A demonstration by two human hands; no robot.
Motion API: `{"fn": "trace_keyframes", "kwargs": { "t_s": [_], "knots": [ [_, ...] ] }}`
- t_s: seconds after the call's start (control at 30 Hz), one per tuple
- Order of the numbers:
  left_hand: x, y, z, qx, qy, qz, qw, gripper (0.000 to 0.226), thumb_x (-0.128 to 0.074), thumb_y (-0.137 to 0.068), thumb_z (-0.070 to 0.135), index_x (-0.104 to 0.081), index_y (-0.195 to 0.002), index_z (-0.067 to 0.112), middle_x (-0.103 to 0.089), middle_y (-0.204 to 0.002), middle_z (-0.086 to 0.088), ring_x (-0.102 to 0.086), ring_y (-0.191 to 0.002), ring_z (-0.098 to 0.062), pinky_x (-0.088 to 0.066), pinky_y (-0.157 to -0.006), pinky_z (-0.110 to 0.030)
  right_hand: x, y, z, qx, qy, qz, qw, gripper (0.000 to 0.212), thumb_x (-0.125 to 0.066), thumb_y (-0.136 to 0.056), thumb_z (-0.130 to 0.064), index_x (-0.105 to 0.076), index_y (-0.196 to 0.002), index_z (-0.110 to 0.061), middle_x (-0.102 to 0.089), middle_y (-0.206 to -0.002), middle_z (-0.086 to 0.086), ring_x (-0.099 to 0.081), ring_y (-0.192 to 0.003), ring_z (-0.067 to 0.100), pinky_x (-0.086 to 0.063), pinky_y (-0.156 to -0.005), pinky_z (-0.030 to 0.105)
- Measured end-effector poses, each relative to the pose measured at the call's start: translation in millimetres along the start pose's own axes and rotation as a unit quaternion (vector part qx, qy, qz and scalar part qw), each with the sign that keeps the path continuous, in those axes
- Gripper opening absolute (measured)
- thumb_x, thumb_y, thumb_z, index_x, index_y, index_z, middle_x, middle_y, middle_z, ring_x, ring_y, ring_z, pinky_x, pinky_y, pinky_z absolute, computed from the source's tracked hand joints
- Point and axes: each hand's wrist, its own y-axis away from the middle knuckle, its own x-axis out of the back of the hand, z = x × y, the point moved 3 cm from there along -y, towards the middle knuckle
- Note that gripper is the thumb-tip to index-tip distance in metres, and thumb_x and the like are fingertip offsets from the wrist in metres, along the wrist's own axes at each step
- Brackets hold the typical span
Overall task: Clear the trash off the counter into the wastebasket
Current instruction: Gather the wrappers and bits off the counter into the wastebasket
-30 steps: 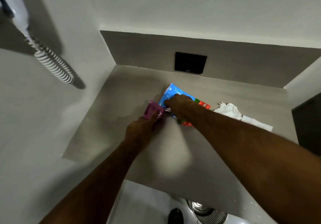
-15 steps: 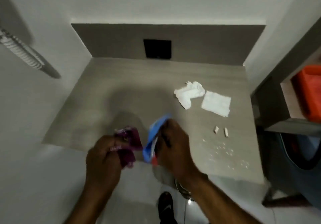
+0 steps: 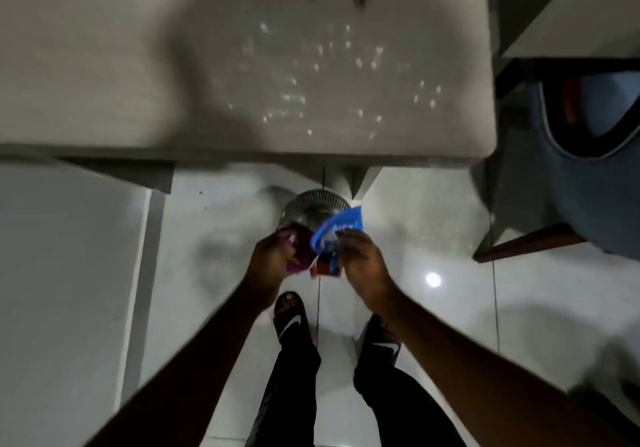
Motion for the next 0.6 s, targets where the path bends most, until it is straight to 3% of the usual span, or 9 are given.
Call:
{"fn": "trace_keyframes", "kwargs": {
  "t_s": [0.07, 0.13, 0.2, 0.27, 0.33, 0.4, 0.43, 0.53, 0.6],
  "knots": [
    [-6.8, -54.5, -18.7, 0.038, 0.005, 0.024, 0.999, 0.03, -0.039, -0.088, -0.007, -0.066, -0.09, 0.006, -0.065, -0.08, -0.014, -0.06, -0.072, -0.028, -0.052, -0.074, -0.034, 3.0, -48.0, 18.3, -0.037, -0.064, -0.006, 0.997, 0.041, -0.038, -0.098, 0.01, -0.071, -0.079, -0.003, -0.071, -0.071, 0.008, -0.068, -0.063, 0.019, -0.057, -0.055, 0.025],
    [-10.9, -101.2, -42.9, 0.055, 0.01, 0.046, 0.997, 0.026, -0.039, -0.092, -0.001, -0.062, -0.082, 0.007, -0.062, -0.073, -0.014, -0.06, -0.068, -0.027, -0.05, -0.068, -0.032, 2.5, -88.3, 39.8, -0.04, -0.009, 0.004, 0.999, 0.021, -0.043, -0.098, 0.004, -0.063, -0.096, 0.001, -0.063, -0.077, 0.014, -0.061, -0.063, 0.021, -0.052, -0.056, 0.027],
    [-18.5, -134.3, -67.2, 0.081, 0.042, -0.017, 0.996, 0.033, -0.033, -0.098, 0.006, -0.065, -0.089, 0.011, -0.071, -0.071, -0.008, -0.069, -0.067, -0.022, -0.057, -0.06, -0.028, 4.6, -120.7, 63.8, -0.061, 0.017, 0.023, 0.998, 0.019, -0.041, -0.099, 0.002, -0.06, -0.102, 0.005, -0.057, -0.076, 0.014, -0.056, -0.067, 0.022, -0.049, -0.061, 0.029],
    [-25.0, -154.9, -88.4, 0.12, 0.077, -0.115, 0.983, 0.041, -0.028, -0.105, 0.018, -0.067, -0.117, 0.011, -0.077, -0.1, -0.009, -0.073, -0.09, -0.022, -0.062, -0.076, -0.036, 6.8, -144.5, 86.8, -0.068, 0.039, 0.057, 0.995, 0.025, -0.037, -0.101, 0.002, -0.058, -0.112, 0.012, -0.055, -0.078, 0.016, -0.052, -0.07, 0.025, -0.045, -0.065, 0.035],
    [-25.2, -166.2, -99.5, 0.134, 0.076, -0.118, 0.981, 0.043, -0.028, -0.107, 0.023, -0.057, -0.137, 0.011, -0.064, -0.133, -0.017, -0.063, -0.115, -0.03, -0.056, -0.09, -0.042, 8.0, -155.5, 103.9, -0.069, 0.104, 0.084, 0.989, 0.023, -0.039, -0.101, 0.002, -0.061, -0.109, 0.005, -0.058, -0.083, 0.015, -0.054, -0.072, 0.025, -0.047, -0.065, 0.033],
    [-17.8, -170.2, -100.2, 0.073, -0.027, -0.049, 0.996, 0.039, -0.035, -0.106, 0.016, -0.054, -0.14, 0.008, -0.059, -0.141, -0.02, -0.059, -0.122, -0.034, -0.051, -0.093, -0.046, 10.0, -160.3, 116.0, -0.095, 0.18, 0.114, 0.972, 0.019, -0.045, -0.1, -0.004, -0.064, -0.103, -0.003, -0.062, -0.085, 0.014, -0.056, -0.066, 0.022, -0.048, -0.056, 0.025],
    [-10.5, -169.4, -95.3, 0.029, -0.114, -0.001, 0.993, 0.035, -0.043, -0.103, 0.01, -0.062, -0.131, 0.004, -0.064, -0.134, -0.023, -0.062, -0.12, -0.036, -0.051, -0.094, -0.045, 9.9, -162.1, 119.4, -0.097, 0.223, 0.115, 0.963, 0.017, -0.049, -0.1, -0.01, -0.065, -0.104, -0.004, -0.066, -0.093, 0.015, -0.059, -0.069, 0.024, -0.049, -0.057, 0.026],
    [13.6, -147.7, -73.5, -0.088, -0.358, 0.094, 0.925, 0.033, -0.049, -0.082, 0.017, -0.077, -0.094, 0.003, -0.076, -0.102, -0.023, -0.069, -0.098, -0.038, -0.053, -0.084, -0.037, 8.4, -156.8, 108.7, -0.037, 0.424, 0.092, 0.9, 0.028, -0.059, -0.097, -0.019, -0.065, -0.12, -0.006, -0.069, -0.119, 0.012, -0.066, -0.107, 0.027, -0.05, -0.085, 0.027],
    [26.3, -122.4, -55.3, -0.133, -0.398, 0.105, 0.901, 0.033, -0.048, -0.077, 0.02, -0.075, -0.087, 0.004, -0.076, -0.091, -0.019, -0.068, -0.089, -0.037, -0.054, -0.078, -0.033, 4.7, -134.2, 89.3, 0.028, 0.501, 0.085, 0.861, 0.029, -0.065, -0.091, -0.018, -0.066, -0.119, -0.01, -0.072, -0.114, 0.012, -0.067, -0.106, 0.03, -0.049, -0.08, 0.023]
  ]
}}
